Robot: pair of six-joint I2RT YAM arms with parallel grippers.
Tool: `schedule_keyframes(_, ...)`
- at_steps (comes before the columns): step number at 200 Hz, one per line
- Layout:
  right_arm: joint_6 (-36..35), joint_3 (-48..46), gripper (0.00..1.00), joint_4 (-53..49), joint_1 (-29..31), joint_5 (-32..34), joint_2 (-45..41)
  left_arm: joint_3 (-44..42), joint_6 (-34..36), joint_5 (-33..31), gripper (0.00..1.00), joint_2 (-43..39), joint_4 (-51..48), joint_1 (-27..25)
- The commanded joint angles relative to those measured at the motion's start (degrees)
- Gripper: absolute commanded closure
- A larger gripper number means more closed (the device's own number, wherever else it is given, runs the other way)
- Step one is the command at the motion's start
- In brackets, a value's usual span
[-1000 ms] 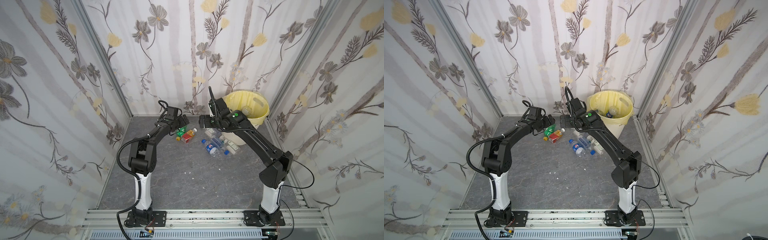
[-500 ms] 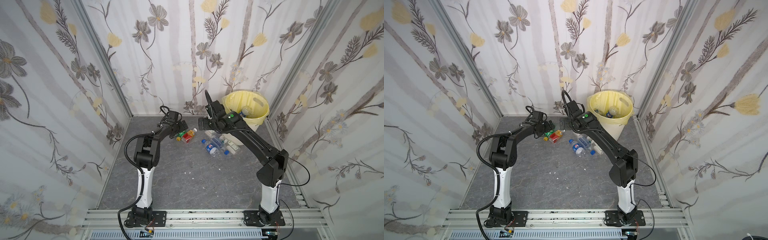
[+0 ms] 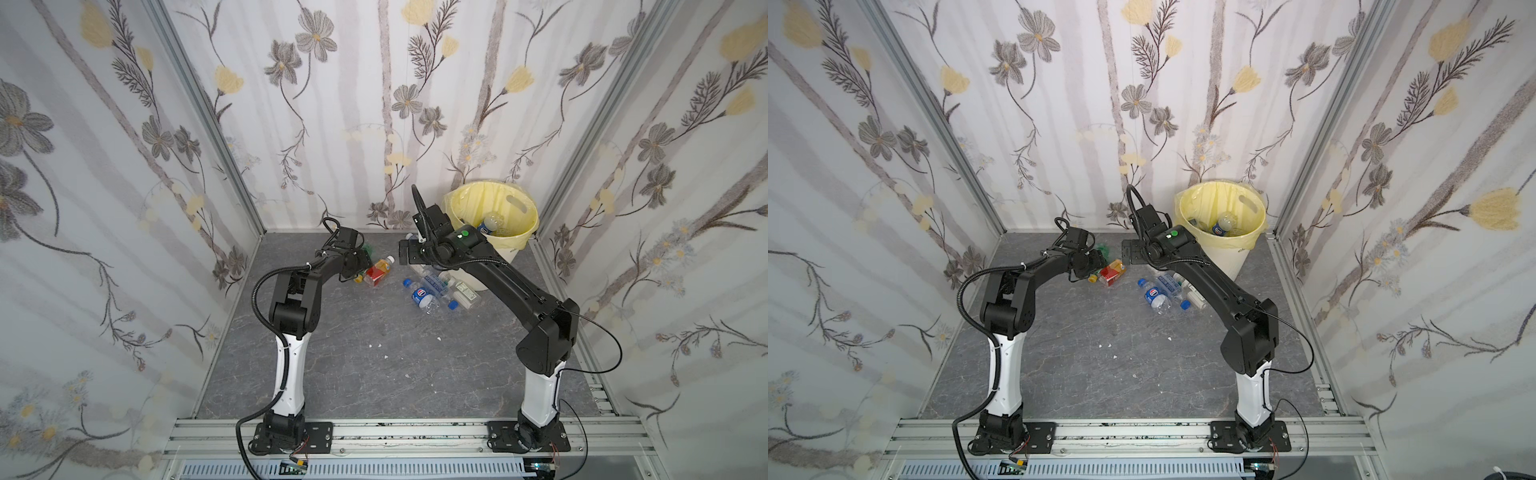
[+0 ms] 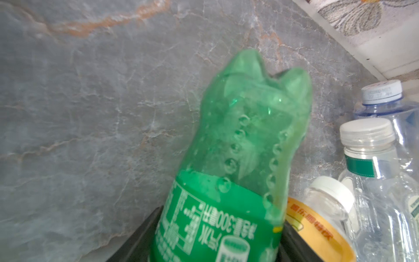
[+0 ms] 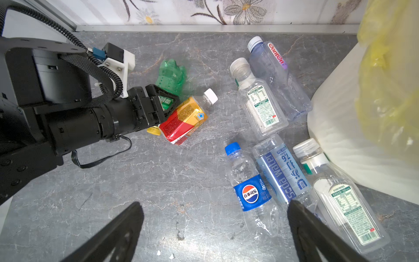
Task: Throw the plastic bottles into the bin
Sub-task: 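Close the left gripper on the green soda bottle while the right gripper approaches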
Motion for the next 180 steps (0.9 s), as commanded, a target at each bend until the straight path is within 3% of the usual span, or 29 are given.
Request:
schedule_keyframes(1, 1.98, -2.13, 0.0, 2.21, -0.3, -1.56, -1.25, -1.18, 1.9, 0.76, 0.37, -0.92, -0.41, -0.01)
schedule_keyframes(79, 4.95, -7.6, 0.0, 4.45, -0.31, -3.09, -4.5, -4.48, 6.05, 2.86, 0.47, -5.56, -0.41, 0.2)
schedule_keyframes(180, 7.99, -6.9, 0.0, 5.73, -0.62, -5.17, -4.96, -11.4, 4.85, 6.76, 0.49, -16.21, -0.24, 0.6)
